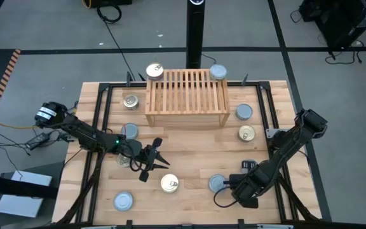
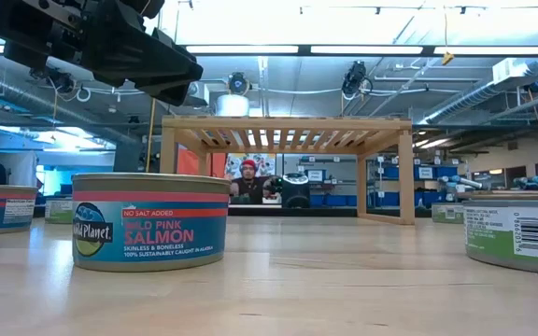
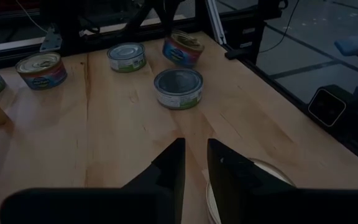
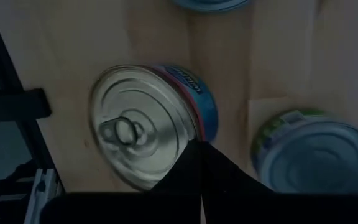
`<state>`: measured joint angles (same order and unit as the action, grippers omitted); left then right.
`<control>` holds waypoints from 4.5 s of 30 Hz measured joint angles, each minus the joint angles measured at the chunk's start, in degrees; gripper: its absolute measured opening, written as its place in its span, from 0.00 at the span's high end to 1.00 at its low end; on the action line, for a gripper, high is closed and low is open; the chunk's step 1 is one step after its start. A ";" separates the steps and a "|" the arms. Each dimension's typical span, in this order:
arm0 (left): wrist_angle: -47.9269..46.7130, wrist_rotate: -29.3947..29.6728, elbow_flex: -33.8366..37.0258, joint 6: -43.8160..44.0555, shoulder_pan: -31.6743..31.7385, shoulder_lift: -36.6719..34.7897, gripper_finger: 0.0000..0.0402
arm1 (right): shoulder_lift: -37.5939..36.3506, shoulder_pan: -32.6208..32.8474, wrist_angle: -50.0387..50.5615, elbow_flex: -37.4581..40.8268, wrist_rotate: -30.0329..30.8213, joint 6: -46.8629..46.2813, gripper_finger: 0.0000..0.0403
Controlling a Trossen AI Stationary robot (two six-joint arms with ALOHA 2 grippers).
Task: Stack canned seafood by type on shelf
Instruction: Put the blue-pink tuna can on the shelf
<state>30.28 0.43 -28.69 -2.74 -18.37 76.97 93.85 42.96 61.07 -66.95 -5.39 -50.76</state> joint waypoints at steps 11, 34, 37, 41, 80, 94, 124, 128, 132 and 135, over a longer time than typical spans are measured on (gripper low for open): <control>0.22 0.21 0.00 3.24 -0.01 0.00 0.82 | -0.09 -0.12 7.59 -5.33 10.64 -2.21 1.00; -2.31 3.02 0.02 6.36 0.00 0.00 0.82 | -0.20 -9.58 1.97 -0.56 10.23 -0.79 0.93; -2.37 3.04 0.02 6.46 0.00 -0.02 0.82 | -0.20 -10.62 -2.41 2.79 7.67 0.88 0.98; -2.47 3.06 0.02 7.66 0.00 -0.02 0.82 | -0.20 -11.89 -4.72 6.33 4.83 0.95 0.97; -2.84 5.68 0.02 7.19 0.00 -0.02 0.82 | 0.00 -32.30 -35.88 10.02 13.49 38.34 0.98; -2.84 6.56 0.02 6.42 0.00 -0.02 0.82 | -0.41 -31.08 -28.68 4.63 13.27 38.42 0.98; 6.04 1.88 -0.01 14.06 4.50 8.98 0.95 | -0.03 -29.77 -53.71 18.85 15.15 31.43 0.99; 6.65 2.15 -0.01 15.37 4.50 8.98 0.93 | -0.17 -31.32 -54.16 17.83 15.13 31.41 0.97; 6.70 2.33 -0.02 15.43 4.50 8.98 0.89 | -1.38 -29.89 -52.63 13.81 13.56 31.42 0.92; 6.98 2.34 -0.02 16.58 4.50 8.98 0.85 | -1.97 -27.74 -48.41 11.35 13.53 32.77 0.89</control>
<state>37.27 2.77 -28.71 13.83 -13.87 85.95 91.88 15.22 12.66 -55.60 8.14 -17.99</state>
